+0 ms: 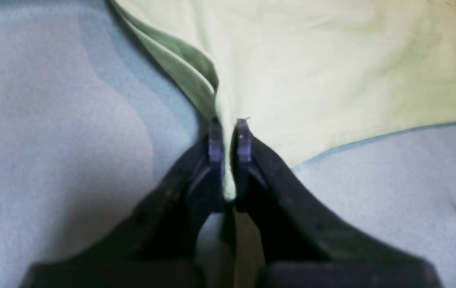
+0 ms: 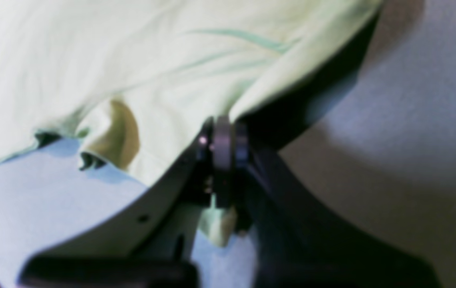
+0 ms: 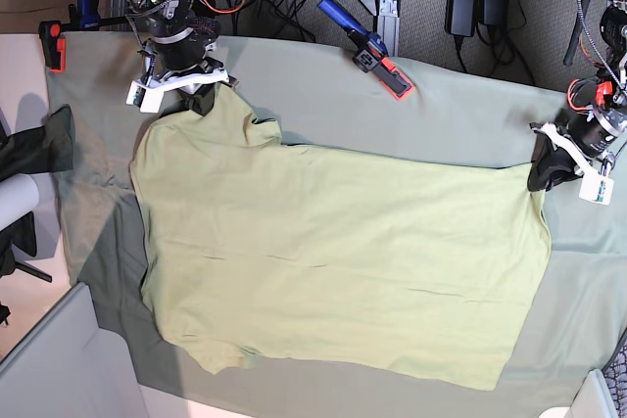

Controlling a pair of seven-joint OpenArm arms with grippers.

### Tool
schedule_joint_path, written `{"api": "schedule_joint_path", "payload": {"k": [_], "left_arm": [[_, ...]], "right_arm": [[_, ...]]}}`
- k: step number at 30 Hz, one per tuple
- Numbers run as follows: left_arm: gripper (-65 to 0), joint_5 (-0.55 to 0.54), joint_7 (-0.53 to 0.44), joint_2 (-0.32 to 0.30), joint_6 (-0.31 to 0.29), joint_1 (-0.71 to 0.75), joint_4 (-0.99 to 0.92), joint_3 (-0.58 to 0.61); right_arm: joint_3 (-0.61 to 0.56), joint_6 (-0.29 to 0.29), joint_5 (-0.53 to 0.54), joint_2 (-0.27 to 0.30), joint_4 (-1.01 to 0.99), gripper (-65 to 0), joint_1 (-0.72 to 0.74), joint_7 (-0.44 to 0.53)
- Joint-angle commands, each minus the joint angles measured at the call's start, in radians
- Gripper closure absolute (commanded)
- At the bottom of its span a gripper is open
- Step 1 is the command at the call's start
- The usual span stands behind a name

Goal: Fold the T-shirt properly
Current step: 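Reach the left gripper to the hem corner and grasp it, then lift the shirt edge with both grippers and fold it over the body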

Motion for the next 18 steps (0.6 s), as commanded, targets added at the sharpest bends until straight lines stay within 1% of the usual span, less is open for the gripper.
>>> {"api": "schedule_joint_path", "payload": {"k": [1,5,9,12,14,18], "left_arm": [[0.0,-0.004,-0.006,-0.013,-0.024,-0.004,0.010,-0.002],[0.0,-0.005,0.007,-0.021,-0.024,-0.001,0.010,-0.002],[0.0,-0.031,0.029,-0.031,-0.024,0.016,0.019,-0.002],[0.0,-0.045,0.032,-0.034,-0.024,0.054,0.054,-0.004],[0.0,-0.046,0.032,-0.034,-0.024,0.087,0.096,-0.007],[0.0,-0.045,0.032,-0.034,-0.024,0.151,0.203,-0.010]], "right_arm": [[0.001,0.019,-0.008,0.020,0.011,0.0,-0.003,-0.002],[0.010,0.019,0.025,0.061,0.017,0.0,-0.038,-0.006],[0.045,0.019,0.064,0.085,0.024,0.0,-0.081,-0.013],[0.075,0.023,0.100,0.089,0.025,0.0,-0.105,-0.016],[0.092,0.041,0.116,0.088,0.025,0.0,-0.109,-0.024],[0.100,0.042,0.145,0.088,0.026,0.0,-0.109,-0.040]]}}
